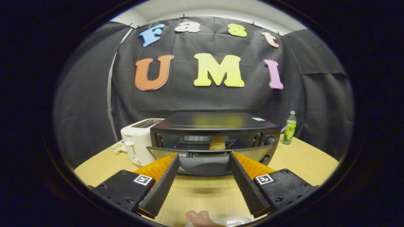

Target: Open the toaster oven, put the food inside, and close the toaster oven door.

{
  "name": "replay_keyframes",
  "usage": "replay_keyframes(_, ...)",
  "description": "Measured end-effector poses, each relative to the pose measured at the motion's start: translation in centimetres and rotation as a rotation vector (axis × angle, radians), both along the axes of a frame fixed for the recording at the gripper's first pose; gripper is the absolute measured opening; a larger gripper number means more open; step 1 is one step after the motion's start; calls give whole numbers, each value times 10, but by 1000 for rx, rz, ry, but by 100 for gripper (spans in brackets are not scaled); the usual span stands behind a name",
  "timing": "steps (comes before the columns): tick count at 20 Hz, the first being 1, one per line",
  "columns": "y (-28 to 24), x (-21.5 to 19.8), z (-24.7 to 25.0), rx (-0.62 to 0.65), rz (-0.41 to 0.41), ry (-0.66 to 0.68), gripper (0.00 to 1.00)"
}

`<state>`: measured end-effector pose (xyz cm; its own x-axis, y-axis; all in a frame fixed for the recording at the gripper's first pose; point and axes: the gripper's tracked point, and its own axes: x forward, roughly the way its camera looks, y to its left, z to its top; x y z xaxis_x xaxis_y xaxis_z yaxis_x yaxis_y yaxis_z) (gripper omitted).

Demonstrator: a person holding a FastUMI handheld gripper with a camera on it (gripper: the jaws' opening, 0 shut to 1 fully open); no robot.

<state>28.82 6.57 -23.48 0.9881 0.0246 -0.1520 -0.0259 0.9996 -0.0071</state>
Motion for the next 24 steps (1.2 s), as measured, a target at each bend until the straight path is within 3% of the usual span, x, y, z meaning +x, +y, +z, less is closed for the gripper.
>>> replay_keyframes(4,6,3,6,91,48,14,100)
replay_keyframes(11,-12,-28,15,93,33,18,100)
replay_keyframes(24,-28,-132,66,18,38,-77,100)
